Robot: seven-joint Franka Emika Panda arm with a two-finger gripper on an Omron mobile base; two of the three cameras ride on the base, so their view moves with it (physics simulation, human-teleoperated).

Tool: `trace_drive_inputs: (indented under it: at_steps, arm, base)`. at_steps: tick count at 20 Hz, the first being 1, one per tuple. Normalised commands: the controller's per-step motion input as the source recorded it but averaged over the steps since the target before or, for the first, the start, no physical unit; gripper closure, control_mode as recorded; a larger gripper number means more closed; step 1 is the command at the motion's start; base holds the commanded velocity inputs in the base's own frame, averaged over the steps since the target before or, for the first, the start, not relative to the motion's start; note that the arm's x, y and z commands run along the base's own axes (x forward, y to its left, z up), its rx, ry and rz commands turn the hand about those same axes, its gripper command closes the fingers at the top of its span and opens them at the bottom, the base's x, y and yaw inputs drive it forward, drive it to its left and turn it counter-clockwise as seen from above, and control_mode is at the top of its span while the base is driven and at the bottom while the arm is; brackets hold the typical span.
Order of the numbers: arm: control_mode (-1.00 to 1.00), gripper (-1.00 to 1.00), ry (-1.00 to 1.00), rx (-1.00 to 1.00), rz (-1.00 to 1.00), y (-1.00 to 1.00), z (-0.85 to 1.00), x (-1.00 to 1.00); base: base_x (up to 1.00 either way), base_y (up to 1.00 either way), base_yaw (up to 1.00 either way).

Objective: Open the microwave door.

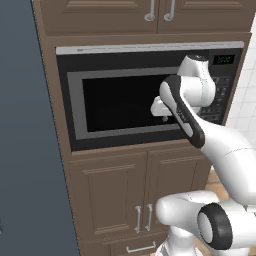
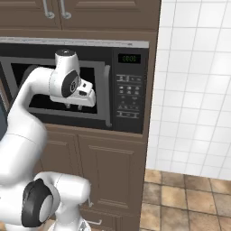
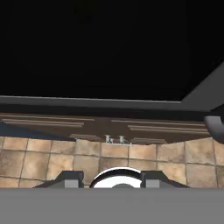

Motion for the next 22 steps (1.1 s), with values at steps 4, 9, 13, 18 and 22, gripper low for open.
trace_drive_inputs:
  at_steps: [4,9,13,18,22]
  arm:
    - [-1.0,-1.0,-0.09,0.0,0.0,-0.08,0.0,-0.39]
    - [-1.0,-1.0,-0.17,0.0,0.0,-0.15,0.0,-0.66]
    - [-1.0,-1.0,-0.13,0.0,0.0,-0.46,0.0,-0.6]
    - [1.0,-1.0,-0.01,0.0,0.0,-0.1,0.0,-0.13]
    - [1.0,-1.0,0.0,0.0,0.0,0.0,0.0,0.0]
  base:
    - [0.0,0.0,0.0]
    - [0.0,0.0,0.0]
    - [0.0,0.0,0.0]
    - [-0.51,-0.43,-0.02]
    - [-0.66,-0.45,-0.01]
